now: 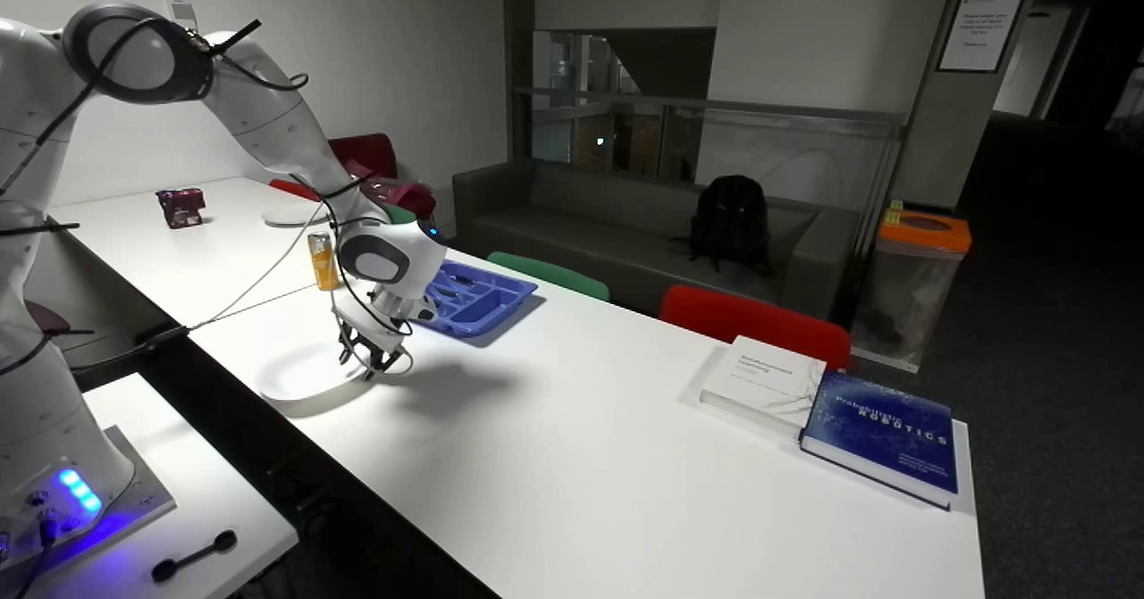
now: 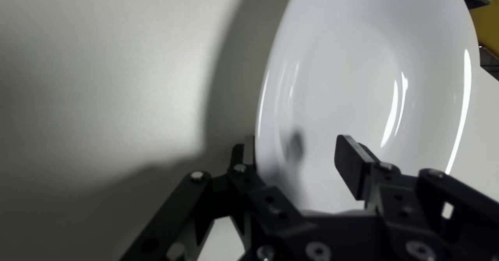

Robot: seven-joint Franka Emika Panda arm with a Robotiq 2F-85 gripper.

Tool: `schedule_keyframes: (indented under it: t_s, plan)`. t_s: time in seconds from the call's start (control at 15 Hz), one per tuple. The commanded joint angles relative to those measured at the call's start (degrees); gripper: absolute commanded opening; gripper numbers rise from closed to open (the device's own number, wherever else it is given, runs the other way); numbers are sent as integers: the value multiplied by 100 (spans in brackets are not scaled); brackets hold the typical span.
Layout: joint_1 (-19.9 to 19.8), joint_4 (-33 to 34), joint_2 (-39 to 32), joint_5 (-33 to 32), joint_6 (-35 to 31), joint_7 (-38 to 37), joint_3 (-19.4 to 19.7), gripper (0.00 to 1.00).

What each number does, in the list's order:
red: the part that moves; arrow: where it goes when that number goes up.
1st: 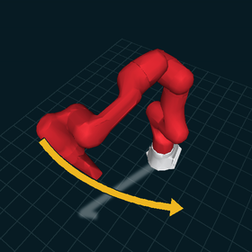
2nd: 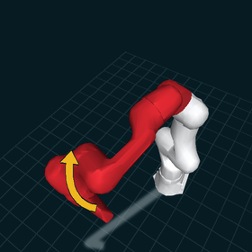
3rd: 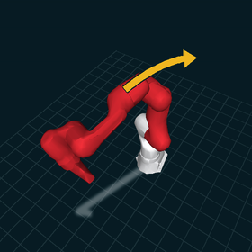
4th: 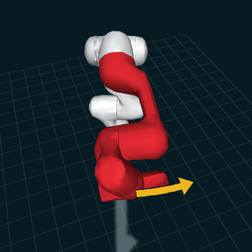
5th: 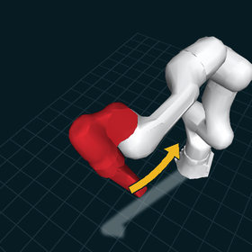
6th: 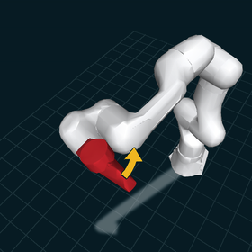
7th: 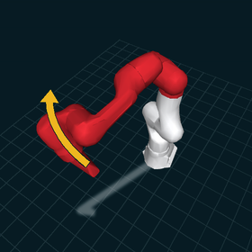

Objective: Move the white plate to the right, remove one silver spoon from the blue tray and place it behind the white plate

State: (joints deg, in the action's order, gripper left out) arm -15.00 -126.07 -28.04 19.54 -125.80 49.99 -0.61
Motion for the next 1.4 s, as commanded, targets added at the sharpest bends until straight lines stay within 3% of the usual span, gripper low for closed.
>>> schedule_keyframes:
  t_s: [0.0, 0.2, 0.27, 0.8, 1.33]
  plan:
    - [-50, 170, -112, -41, 225, 6, -46, 28]
    - [-54, 187, -149, -52, 243, 1, -47, 5]
    - [-52, 200, -157, -53, 297, -3, -48, 1]
    - [68, 179, 93, -28, 608, -276, -31, 3]
    - [308, -133, 1075, 68, 927, -922, -95, 3]
